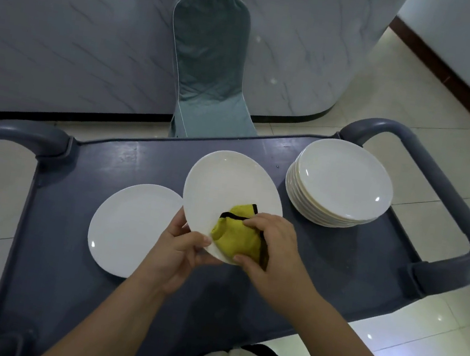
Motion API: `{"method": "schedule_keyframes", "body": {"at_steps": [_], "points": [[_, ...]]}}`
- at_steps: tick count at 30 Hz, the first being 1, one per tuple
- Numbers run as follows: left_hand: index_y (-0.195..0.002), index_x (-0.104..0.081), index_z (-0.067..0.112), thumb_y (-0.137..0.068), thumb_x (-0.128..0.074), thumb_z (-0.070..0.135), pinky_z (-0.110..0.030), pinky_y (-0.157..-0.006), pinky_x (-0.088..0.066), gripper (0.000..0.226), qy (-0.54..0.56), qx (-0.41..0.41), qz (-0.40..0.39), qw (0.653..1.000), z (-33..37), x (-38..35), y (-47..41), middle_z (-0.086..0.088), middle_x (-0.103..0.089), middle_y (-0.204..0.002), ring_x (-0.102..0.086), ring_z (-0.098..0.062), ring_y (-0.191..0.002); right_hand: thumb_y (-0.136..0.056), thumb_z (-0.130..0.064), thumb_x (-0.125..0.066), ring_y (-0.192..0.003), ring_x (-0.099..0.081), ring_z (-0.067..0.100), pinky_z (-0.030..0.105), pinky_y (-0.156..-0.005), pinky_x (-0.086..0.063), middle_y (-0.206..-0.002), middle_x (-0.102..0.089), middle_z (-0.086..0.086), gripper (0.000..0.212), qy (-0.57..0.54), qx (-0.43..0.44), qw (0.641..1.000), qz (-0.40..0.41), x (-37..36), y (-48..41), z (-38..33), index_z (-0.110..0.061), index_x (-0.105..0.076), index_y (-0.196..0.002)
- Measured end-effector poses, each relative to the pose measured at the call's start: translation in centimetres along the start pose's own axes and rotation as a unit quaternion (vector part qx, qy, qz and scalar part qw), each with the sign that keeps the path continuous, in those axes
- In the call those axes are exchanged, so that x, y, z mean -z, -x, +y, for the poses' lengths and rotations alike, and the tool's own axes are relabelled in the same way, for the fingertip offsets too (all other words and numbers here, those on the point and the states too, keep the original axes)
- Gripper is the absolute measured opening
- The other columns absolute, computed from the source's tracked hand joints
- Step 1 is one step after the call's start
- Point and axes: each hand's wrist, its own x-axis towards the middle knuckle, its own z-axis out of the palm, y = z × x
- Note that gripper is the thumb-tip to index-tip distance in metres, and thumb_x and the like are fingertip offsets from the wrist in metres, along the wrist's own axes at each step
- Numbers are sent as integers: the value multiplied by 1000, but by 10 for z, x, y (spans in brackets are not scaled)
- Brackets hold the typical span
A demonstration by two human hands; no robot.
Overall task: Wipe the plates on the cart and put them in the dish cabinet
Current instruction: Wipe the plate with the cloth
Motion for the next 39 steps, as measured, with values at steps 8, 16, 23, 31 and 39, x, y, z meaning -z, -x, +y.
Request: {"method": "schedule_keyframes", "body": {"at_steps": [8,16,23,31,39], "points": [[-126,-57,17,-81,-44,-22,-47,-66,-57,61,-11,-22,28,999,8,-10,8,-15,-67,-119,-68,-36,-98,-67,-26,-85,-114,-53,0,21,-93,-48,-123,-55,-19,73,-123,-130,983,-30,11,-13,-12,-42,-49,-129],[-113,-64,26,-95,-55,11,-31,-69,-53,25,-297,-130,200,925,59,-19,4,5,-69,-101,-64,-16,-92,-79,-5,-71,-90,-56,2,5,-74,-42,-101,-61,-11,40,-52,-49,997,-18,78,-75,-34,-33,-59,-105],[-88,-52,24,-95,-55,36,-28,-59,-38,14,-591,-216,210,748,93,-34,-1,11,-58,-79,-53,-4,-73,-70,10,-61,-84,-47,1,3,-75,-36,-93,-56,-5,39,29,133,979,153,121,-150,-69,-8,-66,-104],[-84,-48,17,-94,-58,38,-27,-51,-30,25,-640,-259,208,693,88,-42,2,10,-50,-67,-47,-21,-68,-78,7,-62,-100,-56,25,42,-89,-48,-106,-67,9,28,68,277,947,148,26,-95,-47,-4,-66,-104],[-81,-53,12,-91,-64,26,-39,-63,-42,20,-590,-296,198,725,70,-41,8,3,-62,-70,-57,-28,-73,-88,-32,-70,-119,-50,10,25,-102,-41,-122,-54,2,31,-69,232,969,51,50,-71,-44,-13,-67,-113]]}}
